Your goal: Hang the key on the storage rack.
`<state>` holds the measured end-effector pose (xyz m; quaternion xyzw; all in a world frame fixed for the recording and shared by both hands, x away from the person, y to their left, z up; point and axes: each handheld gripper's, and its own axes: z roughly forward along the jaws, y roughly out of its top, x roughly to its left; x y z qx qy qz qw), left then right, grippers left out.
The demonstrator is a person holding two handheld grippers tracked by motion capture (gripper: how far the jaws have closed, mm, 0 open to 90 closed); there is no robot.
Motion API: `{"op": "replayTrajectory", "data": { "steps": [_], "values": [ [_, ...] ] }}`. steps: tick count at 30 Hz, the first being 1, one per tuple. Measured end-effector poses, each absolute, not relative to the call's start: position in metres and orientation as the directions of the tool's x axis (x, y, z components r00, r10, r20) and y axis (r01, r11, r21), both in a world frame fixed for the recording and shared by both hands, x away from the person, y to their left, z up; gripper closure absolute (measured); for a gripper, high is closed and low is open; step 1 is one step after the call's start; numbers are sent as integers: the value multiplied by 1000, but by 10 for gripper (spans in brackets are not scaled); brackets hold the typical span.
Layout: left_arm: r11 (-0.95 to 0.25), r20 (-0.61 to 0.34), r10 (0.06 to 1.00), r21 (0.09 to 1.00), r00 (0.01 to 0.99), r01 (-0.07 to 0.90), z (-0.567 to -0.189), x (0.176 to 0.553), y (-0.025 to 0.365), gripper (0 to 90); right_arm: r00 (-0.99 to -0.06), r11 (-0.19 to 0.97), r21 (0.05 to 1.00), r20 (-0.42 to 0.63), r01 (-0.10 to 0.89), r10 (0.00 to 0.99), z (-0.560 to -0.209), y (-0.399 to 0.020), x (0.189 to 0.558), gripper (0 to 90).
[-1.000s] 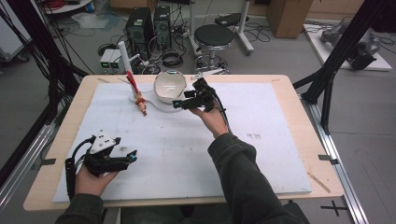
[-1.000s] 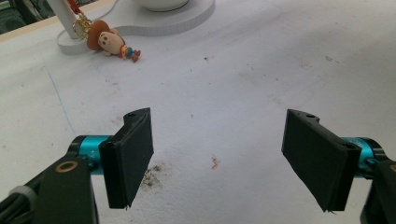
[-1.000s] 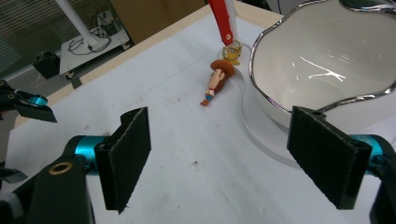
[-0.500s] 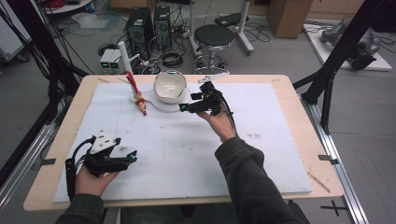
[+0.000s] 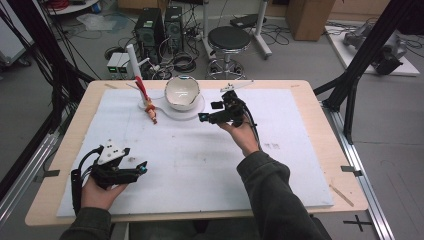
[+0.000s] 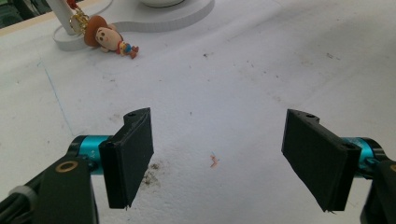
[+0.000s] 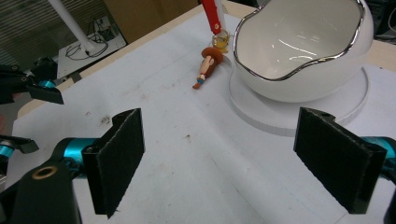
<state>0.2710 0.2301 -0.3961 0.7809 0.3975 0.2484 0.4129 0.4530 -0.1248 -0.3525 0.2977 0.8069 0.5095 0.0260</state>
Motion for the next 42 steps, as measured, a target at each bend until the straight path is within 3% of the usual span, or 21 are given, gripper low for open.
{"op": "replayTrajectory", "data": {
  "steps": [42],
  "values": [
    [-342, 62, 829, 842, 555, 416, -396, 271, 231, 252, -792, 285, 843, 239, 456, 562, -358, -194, 429, 133]
  ]
}}
